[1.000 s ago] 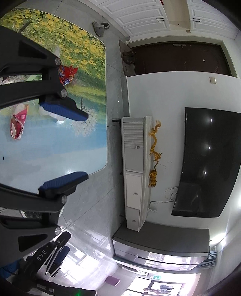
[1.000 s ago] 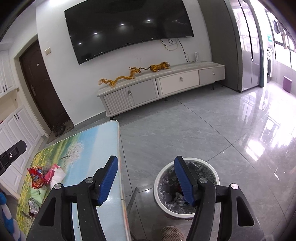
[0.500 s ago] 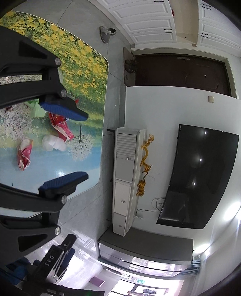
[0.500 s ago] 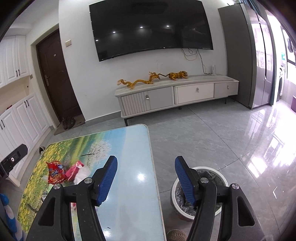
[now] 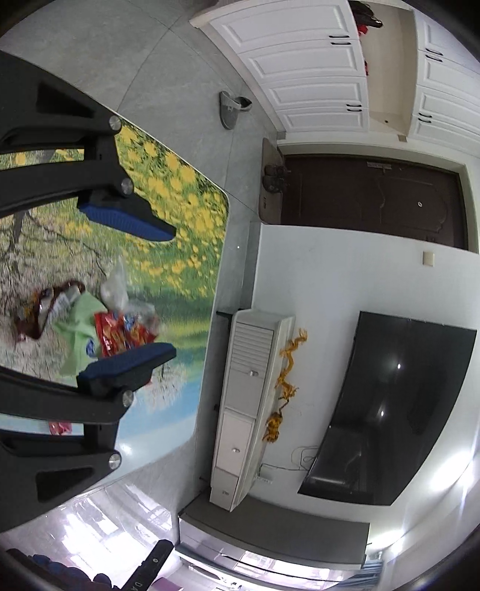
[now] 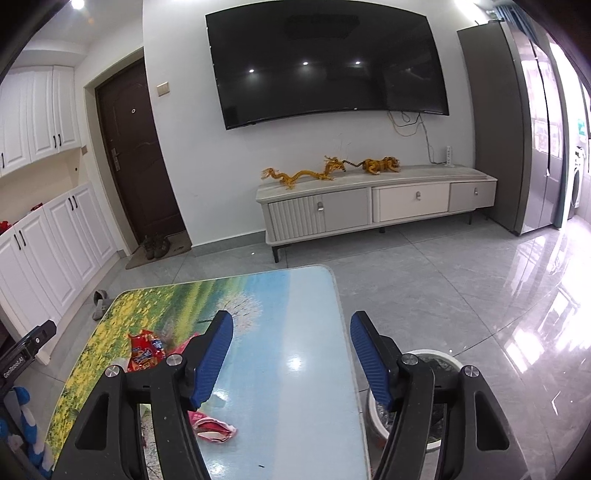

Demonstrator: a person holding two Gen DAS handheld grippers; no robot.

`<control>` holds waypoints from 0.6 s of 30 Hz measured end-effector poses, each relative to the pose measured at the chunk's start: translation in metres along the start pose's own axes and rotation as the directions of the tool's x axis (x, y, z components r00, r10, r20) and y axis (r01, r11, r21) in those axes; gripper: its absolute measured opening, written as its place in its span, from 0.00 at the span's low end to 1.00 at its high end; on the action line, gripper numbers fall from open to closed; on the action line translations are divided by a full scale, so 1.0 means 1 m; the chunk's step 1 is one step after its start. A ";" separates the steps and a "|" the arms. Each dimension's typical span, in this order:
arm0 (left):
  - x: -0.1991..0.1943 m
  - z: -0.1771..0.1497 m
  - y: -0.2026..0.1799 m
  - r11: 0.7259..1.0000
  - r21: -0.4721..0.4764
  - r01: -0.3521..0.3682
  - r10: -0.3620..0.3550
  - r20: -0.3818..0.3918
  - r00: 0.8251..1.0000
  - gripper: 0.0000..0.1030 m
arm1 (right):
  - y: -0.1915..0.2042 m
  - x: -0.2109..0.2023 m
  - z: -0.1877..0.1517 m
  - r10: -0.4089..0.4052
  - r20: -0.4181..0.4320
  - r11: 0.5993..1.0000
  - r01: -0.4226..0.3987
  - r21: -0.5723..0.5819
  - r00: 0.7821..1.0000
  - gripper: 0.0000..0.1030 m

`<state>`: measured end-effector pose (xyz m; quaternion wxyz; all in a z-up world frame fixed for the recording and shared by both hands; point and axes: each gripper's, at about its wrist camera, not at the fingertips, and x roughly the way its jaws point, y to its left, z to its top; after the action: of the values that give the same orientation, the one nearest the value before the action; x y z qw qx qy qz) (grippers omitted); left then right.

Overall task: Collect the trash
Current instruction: 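Move both tools back over the remaining wrappers on the table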

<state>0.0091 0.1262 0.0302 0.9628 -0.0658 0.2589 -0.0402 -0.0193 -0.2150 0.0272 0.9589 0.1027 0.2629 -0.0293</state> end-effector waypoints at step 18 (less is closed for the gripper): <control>0.068 -0.018 -0.022 0.964 0.098 0.249 -0.226 -0.200 0.953 0.53 | 0.052 0.096 -0.035 0.184 -0.219 0.980 -0.196 -0.033 0.958 0.62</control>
<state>0.0577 0.0945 -0.0155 0.9246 -0.0336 0.3353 -0.1775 0.0515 -0.1568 -0.0413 0.9257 0.1039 0.3545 0.0815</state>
